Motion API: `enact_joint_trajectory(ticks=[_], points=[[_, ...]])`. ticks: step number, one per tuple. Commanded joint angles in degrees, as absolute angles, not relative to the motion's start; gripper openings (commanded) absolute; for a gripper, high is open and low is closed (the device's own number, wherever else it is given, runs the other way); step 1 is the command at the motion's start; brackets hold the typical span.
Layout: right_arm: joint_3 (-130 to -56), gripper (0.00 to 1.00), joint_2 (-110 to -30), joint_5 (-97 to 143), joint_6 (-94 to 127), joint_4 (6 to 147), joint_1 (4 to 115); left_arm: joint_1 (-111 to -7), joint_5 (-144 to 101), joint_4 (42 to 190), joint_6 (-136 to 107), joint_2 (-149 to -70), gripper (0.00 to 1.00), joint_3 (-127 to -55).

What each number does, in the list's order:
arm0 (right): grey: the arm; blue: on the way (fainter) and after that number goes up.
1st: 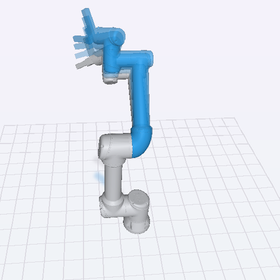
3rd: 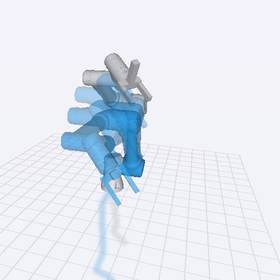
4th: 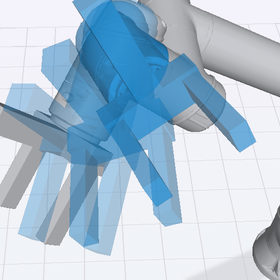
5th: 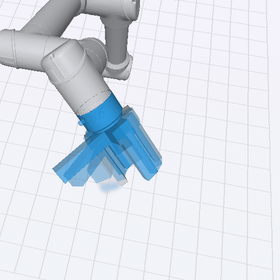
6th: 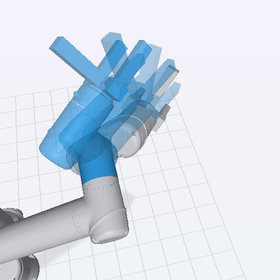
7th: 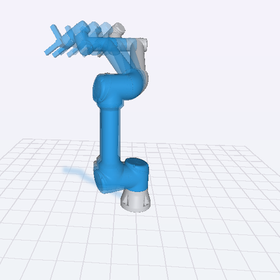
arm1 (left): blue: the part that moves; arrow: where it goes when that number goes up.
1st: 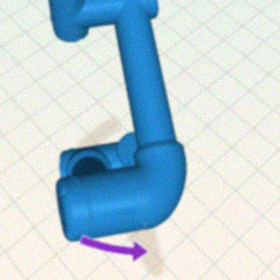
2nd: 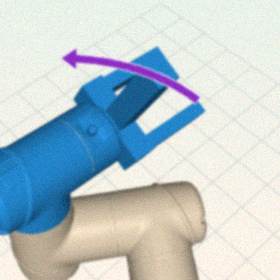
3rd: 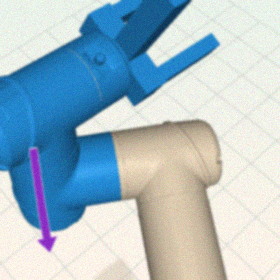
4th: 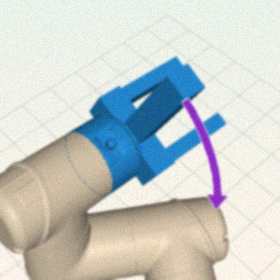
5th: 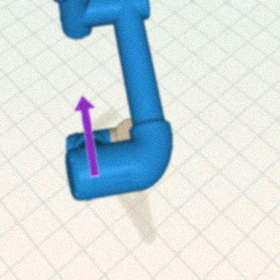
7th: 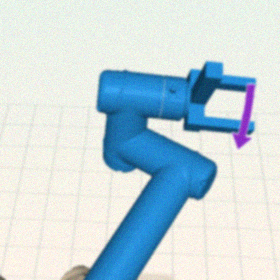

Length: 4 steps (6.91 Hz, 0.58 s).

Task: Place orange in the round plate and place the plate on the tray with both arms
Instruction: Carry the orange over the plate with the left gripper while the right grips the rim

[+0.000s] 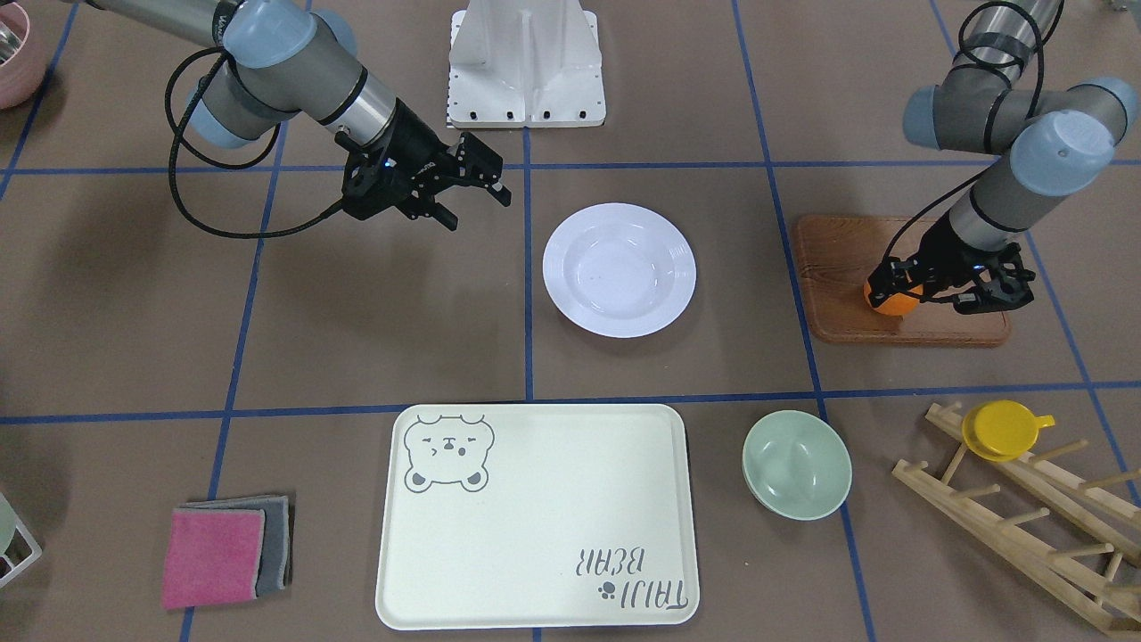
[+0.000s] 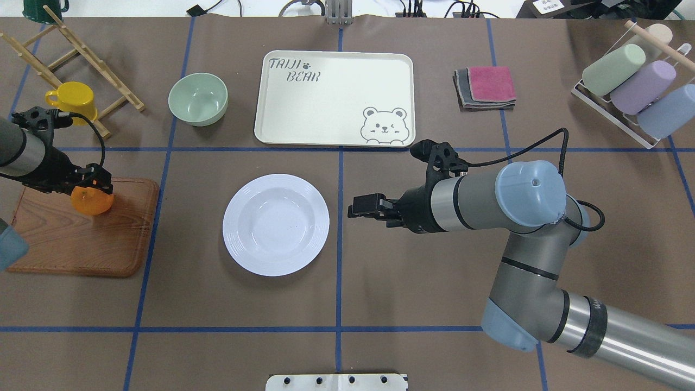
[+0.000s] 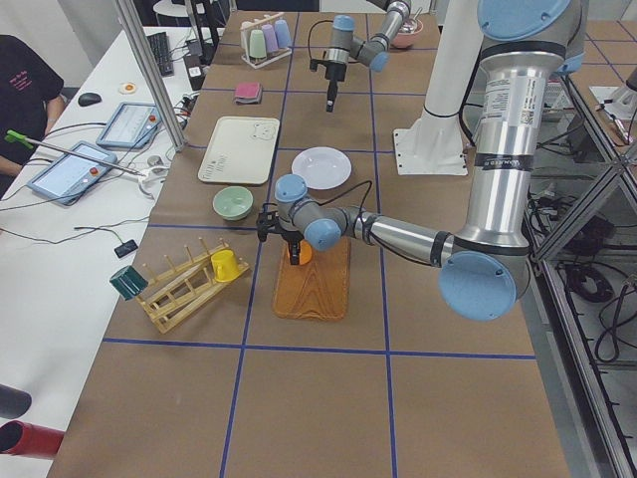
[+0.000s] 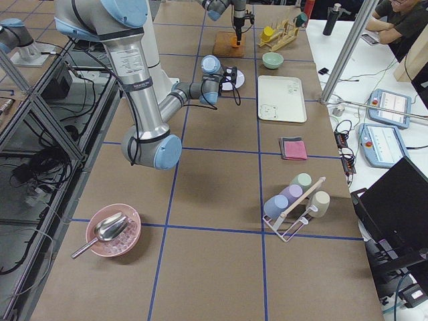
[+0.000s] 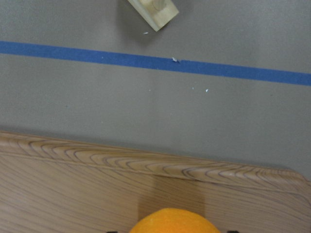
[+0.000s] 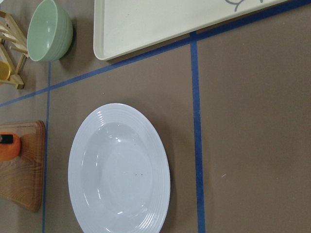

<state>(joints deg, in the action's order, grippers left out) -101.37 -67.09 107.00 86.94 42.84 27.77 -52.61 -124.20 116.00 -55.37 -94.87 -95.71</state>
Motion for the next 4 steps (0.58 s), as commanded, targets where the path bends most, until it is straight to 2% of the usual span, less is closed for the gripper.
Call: enact_joint_trajectory(ticks=[1, 2, 4], points=[[-95.94, 0.98, -64.88, 102.23, 88.05, 34.96, 26.72, -52.56, -124.28, 101.70, -57.11, -101.72, 0.68, -102.36], [-90.84, 0.97, -62.78, 101.26, 90.33, 29.85, 26.63, -50.56, -124.19, 99.25, -64.26, -106.91, 0.69, -103.18], [-86.68, 0.89, -59.86, 99.41, 90.26, 29.27, 26.54, -42.58, -122.27, 98.97, -76.67, -113.96, 0.69, -102.57]])
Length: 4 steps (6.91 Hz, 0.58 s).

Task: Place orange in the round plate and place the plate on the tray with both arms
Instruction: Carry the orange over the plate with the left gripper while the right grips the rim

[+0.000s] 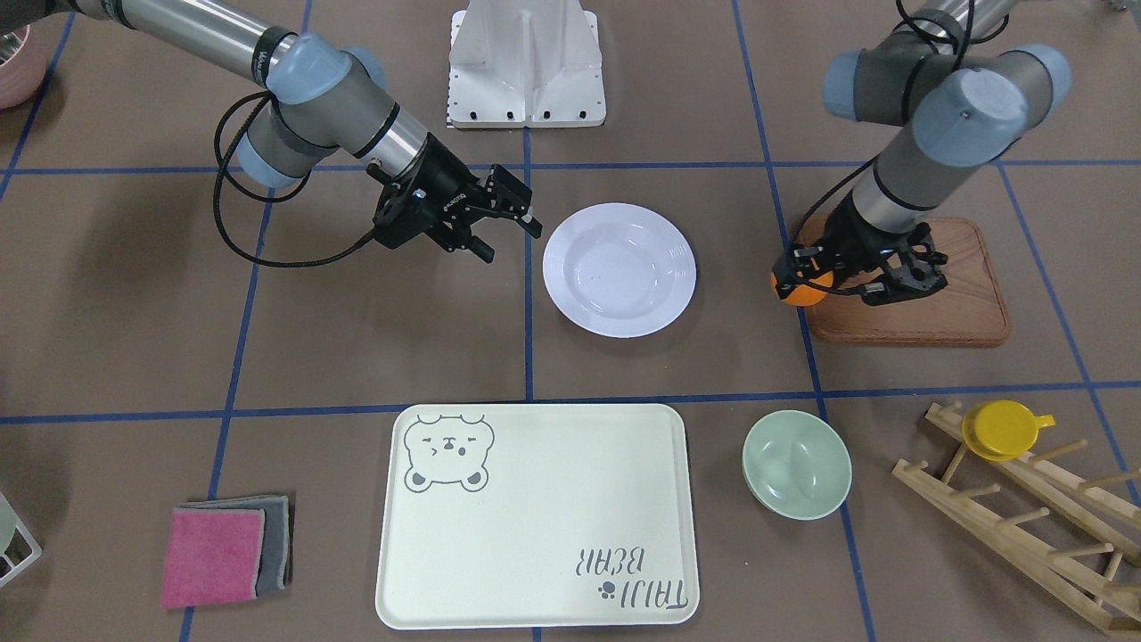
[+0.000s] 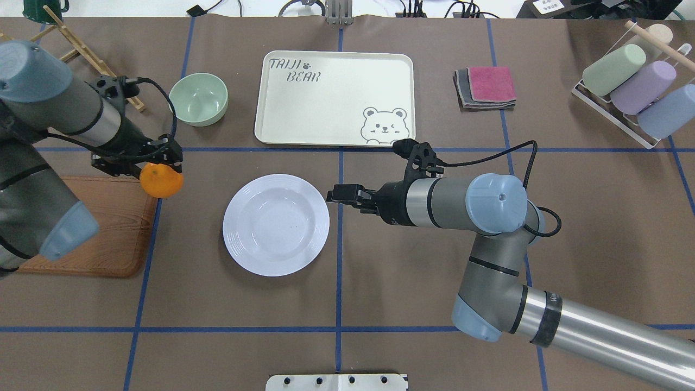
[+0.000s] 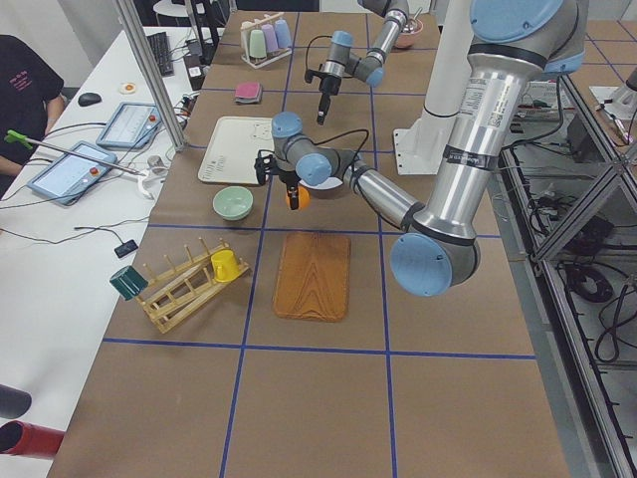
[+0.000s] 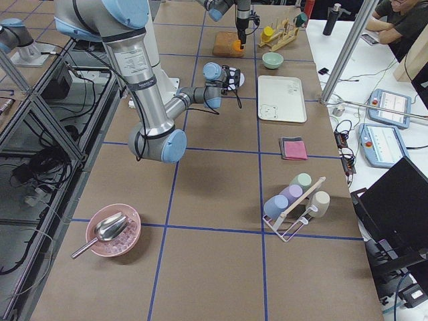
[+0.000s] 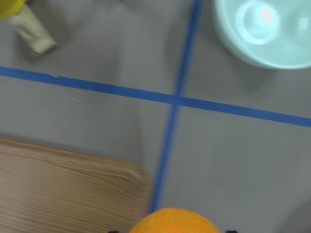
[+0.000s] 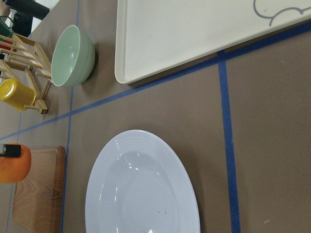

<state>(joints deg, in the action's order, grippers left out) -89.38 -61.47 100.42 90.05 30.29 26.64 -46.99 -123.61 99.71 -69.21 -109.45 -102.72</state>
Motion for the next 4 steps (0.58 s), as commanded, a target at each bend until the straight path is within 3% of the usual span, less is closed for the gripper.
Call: enact_joint_trajectory(ticks=[1, 4], points=[[-86.49, 0.86, -59.68, 98.19, 90.18, 29.27, 26.19, -39.58, -119.56, 98.88, -79.77, -116.17, 0.69, -102.22], [-79.91, 0.85, -55.99, 94.31, 90.18, 28.83, 22.42, -35.08, -116.29, 98.88, -84.72, -119.00, 0.71, -100.99]])
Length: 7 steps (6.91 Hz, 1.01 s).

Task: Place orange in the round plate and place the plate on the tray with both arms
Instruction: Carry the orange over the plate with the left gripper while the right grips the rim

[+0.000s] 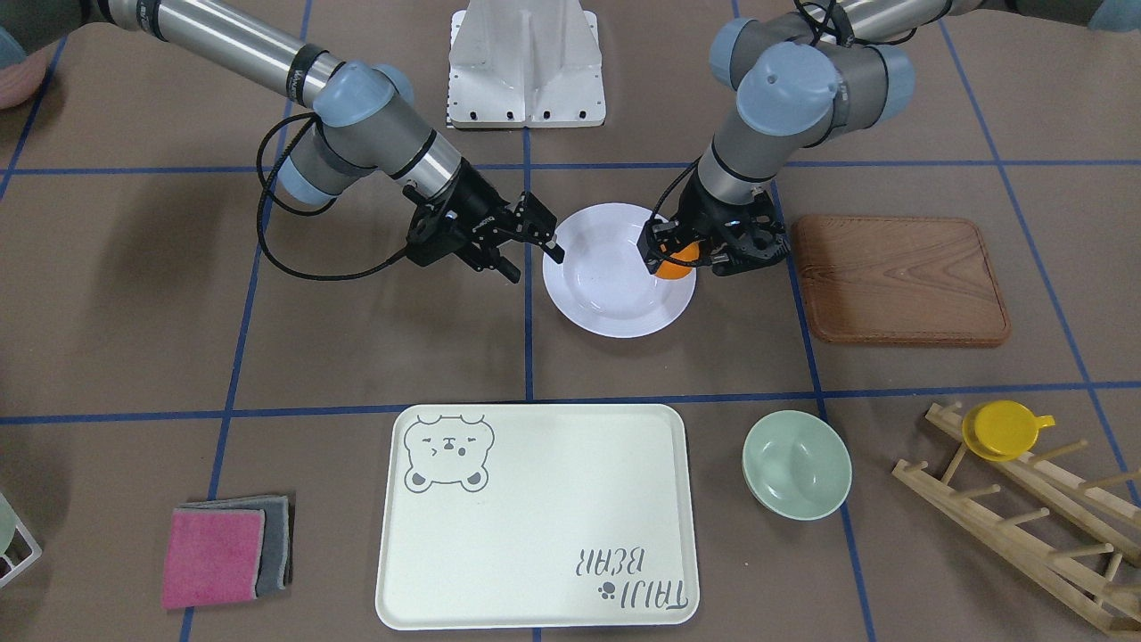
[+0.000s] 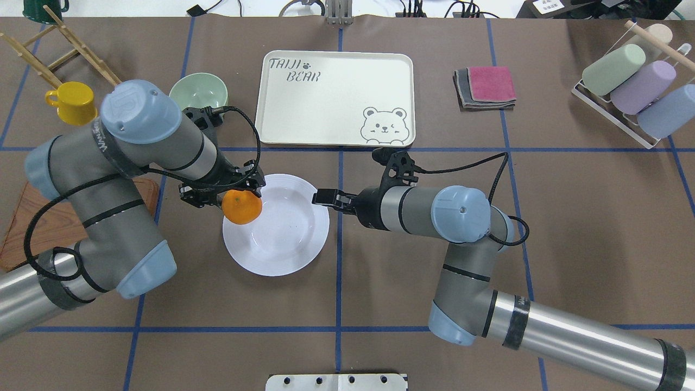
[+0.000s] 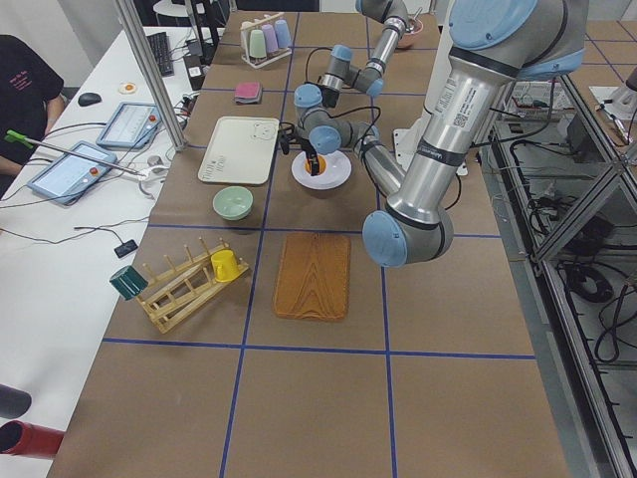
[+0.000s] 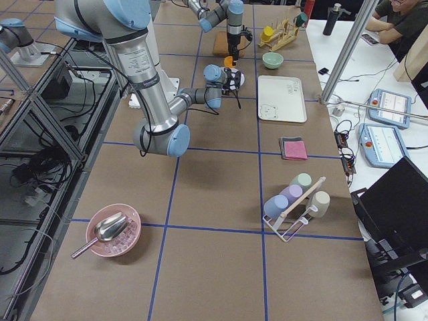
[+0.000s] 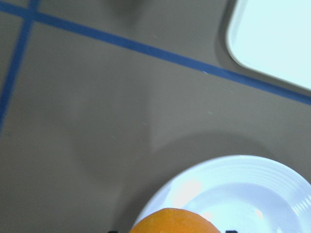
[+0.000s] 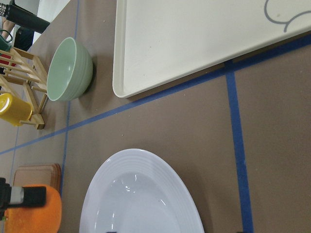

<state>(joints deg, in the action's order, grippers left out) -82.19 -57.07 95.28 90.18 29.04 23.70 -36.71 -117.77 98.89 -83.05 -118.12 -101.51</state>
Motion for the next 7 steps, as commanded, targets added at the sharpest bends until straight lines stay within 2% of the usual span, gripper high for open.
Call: enact_joint_trajectory(ticks=[1, 4, 5, 7], points=[[-79.89, 0.85, -56.07, 94.22, 90.26, 28.74, 21.89, -34.37, -115.67, 98.88, -85.25, -120.40, 0.72, -99.42], [-79.89, 0.82, -56.34, 94.31, 90.26, 28.56, 20.92, -34.19, -114.96, 99.49, -84.90, -120.15, 0.78, -98.26], [-79.89, 0.79, -56.34, 94.31, 90.26, 28.56, 20.57, -34.10, -113.83, 99.58, -84.90, -119.97, 0.97, -98.44], [-79.37, 0.79, -56.25, 94.48, 90.09, 28.65, 19.87, -34.71, -113.38, 99.49, -84.29, -119.62, 0.98, -100.10]])
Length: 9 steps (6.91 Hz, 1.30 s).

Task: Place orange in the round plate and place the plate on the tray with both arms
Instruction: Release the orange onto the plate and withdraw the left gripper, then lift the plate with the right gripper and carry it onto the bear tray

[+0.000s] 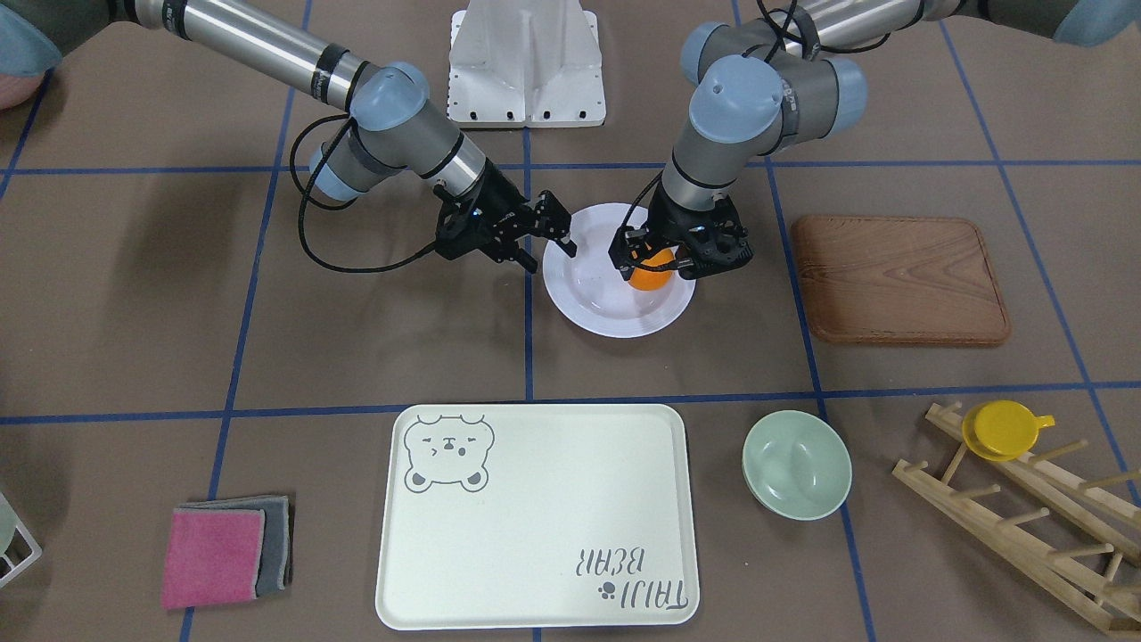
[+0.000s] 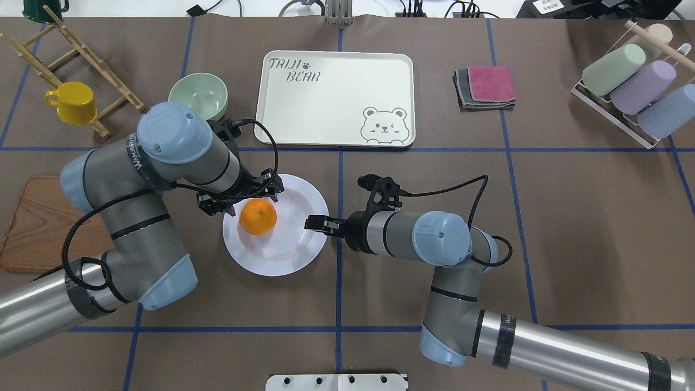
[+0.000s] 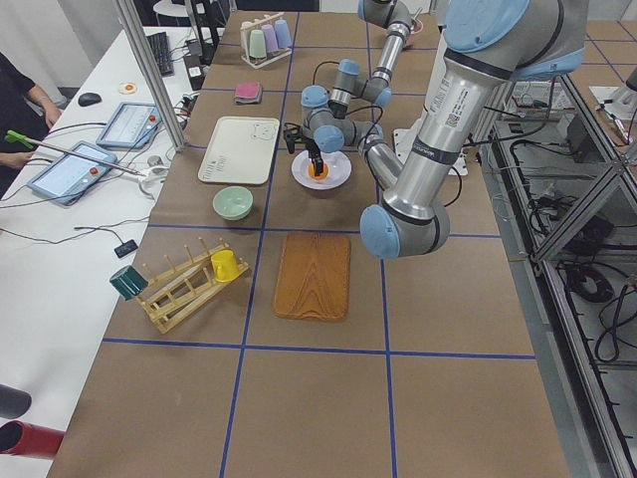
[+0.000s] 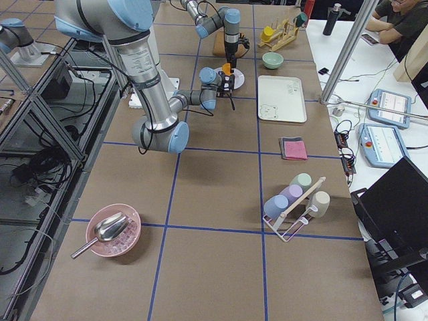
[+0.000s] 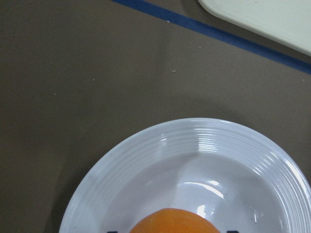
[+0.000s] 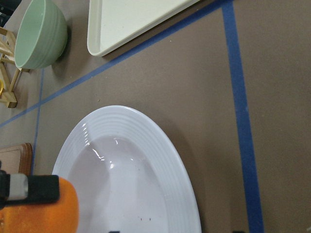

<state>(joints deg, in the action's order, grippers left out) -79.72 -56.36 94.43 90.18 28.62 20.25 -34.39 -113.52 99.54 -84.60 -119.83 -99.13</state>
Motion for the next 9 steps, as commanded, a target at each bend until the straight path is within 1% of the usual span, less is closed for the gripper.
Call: enact_joint_trajectory(ticks=[1, 2, 3, 4, 5, 7, 8, 9], points=[[-79.10, 0.77, -56.08, 94.48, 90.09, 28.65, 19.69, -34.89, -113.47, 99.32, -83.77, -118.92, 0.98, -101.41], [-79.01, 0.54, -55.90, 94.48, 90.09, 28.65, 19.51, -36.20, -113.55, 99.06, -81.67, -117.78, 0.97, -103.25], [-79.54, 0.19, -55.81, 94.66, 90.26, 28.57, 19.51, -39.00, -116.51, 98.97, -78.43, -115.51, 0.97, -104.66], [-80.06, 0.05, -55.81, 94.75, 90.52, 27.78, 19.60, -41.72, -119.24, 99.05, -75.96, -114.36, 0.97, -104.94], [-80.07, 0.00, -55.90, 94.66, 91.31, 26.29, 19.77, -42.01, -119.27, 99.05, -75.59, -114.08, 0.97, -104.94], [-80.94, 0.00, -55.81, 94.66, 96.02, 22.18, 20.74, -44.19, -120.31, 98.88, -74.80, -114.00, 0.97, -105.64], [-80.95, 0.00, -55.81, 94.66, 98.50, 20.67, 21.53, -47.69, -123.72, 98.35, -70.53, -111.91, 0.97, -107.04], [-80.95, 0.00, -55.55, 94.14, 104.09, 18.13, 22.66, -50.42, -123.84, 98.35, -62.22, -106.93, 0.97, -109.92]])
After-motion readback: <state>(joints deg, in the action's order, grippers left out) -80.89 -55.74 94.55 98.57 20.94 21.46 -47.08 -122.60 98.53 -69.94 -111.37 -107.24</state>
